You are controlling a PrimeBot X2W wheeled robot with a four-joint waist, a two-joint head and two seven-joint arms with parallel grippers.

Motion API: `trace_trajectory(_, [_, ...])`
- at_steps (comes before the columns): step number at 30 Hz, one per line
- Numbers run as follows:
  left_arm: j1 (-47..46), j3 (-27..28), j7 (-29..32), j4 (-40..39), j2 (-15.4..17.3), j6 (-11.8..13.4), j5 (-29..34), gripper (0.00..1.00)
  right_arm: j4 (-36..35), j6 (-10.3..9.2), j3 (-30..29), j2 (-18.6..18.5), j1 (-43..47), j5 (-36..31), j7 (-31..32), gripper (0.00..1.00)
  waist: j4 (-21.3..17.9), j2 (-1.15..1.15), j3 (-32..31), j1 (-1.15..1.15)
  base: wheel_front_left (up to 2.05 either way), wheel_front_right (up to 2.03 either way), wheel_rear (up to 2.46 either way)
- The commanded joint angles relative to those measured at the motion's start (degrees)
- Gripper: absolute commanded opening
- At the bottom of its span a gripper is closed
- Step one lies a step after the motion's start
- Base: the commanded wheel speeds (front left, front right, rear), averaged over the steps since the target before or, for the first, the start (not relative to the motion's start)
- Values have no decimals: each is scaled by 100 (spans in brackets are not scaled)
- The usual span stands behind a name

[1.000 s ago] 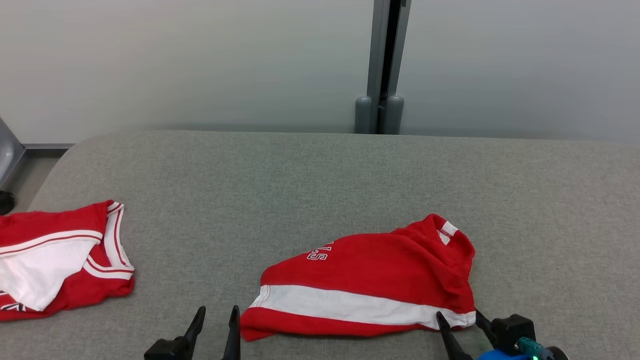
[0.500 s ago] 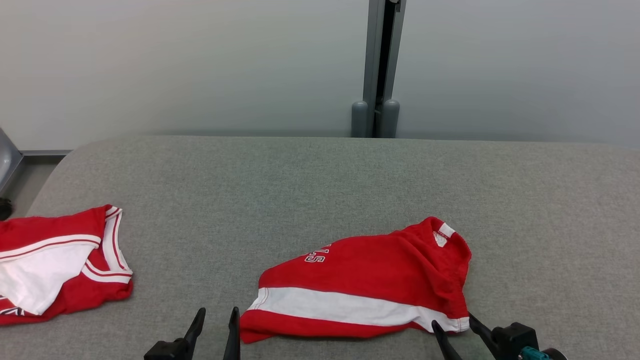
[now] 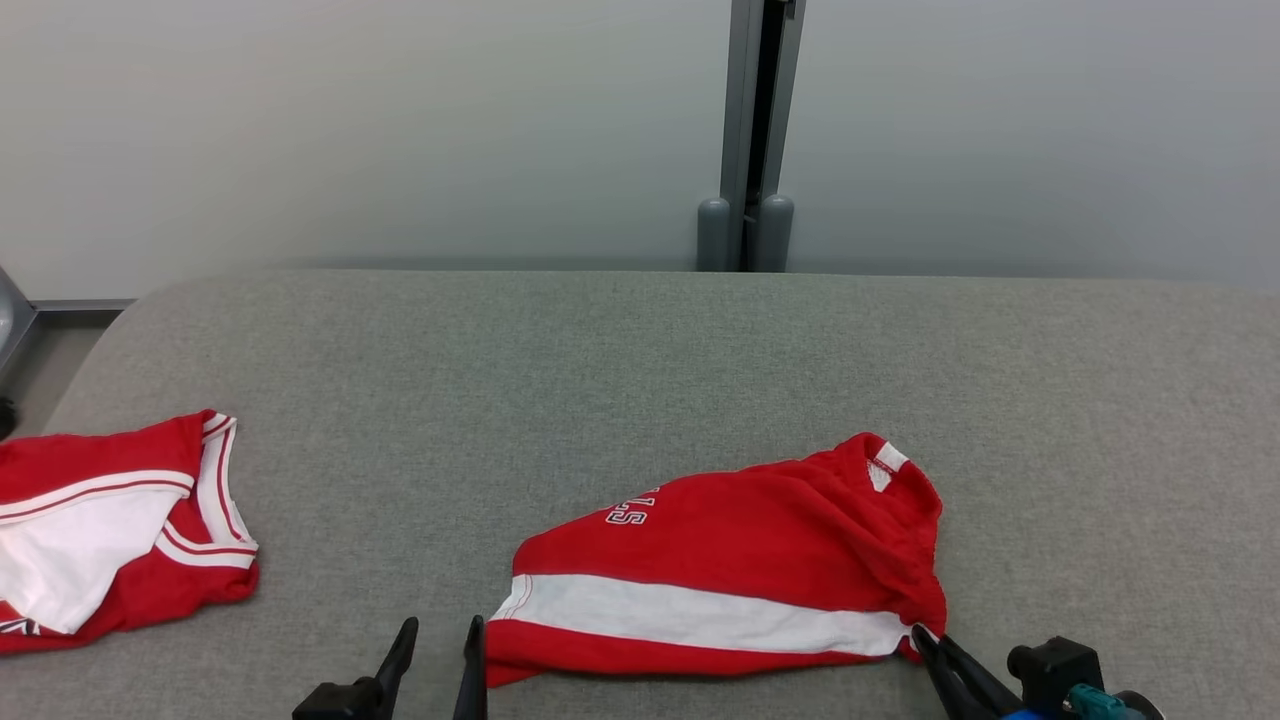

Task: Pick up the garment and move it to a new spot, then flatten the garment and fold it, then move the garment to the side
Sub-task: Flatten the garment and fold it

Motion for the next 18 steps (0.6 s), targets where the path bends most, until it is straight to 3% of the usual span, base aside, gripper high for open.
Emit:
trace_trajectory(1, [-90, -87, -14, -16, -7, -13, -75, 100, -65, -2, -87, -28, -65, -16, -20, 0, -27, 0, 19, 0, 0, 0, 0])
trace_trajectory(9, [-532, -718, -14, 270, -4, -14, -834, 100, -220, -2, -366, -106, -154, -154, -20, 0, -199, 0, 205, 0, 0, 0, 0])
trace_trajectory(18, [-984, -1232, -14, 1193, 150, -13, -1527, 100, -215, -2, -545, 4, -263, -334, -20, 0, -368, 0, 411, 0, 0, 0, 0])
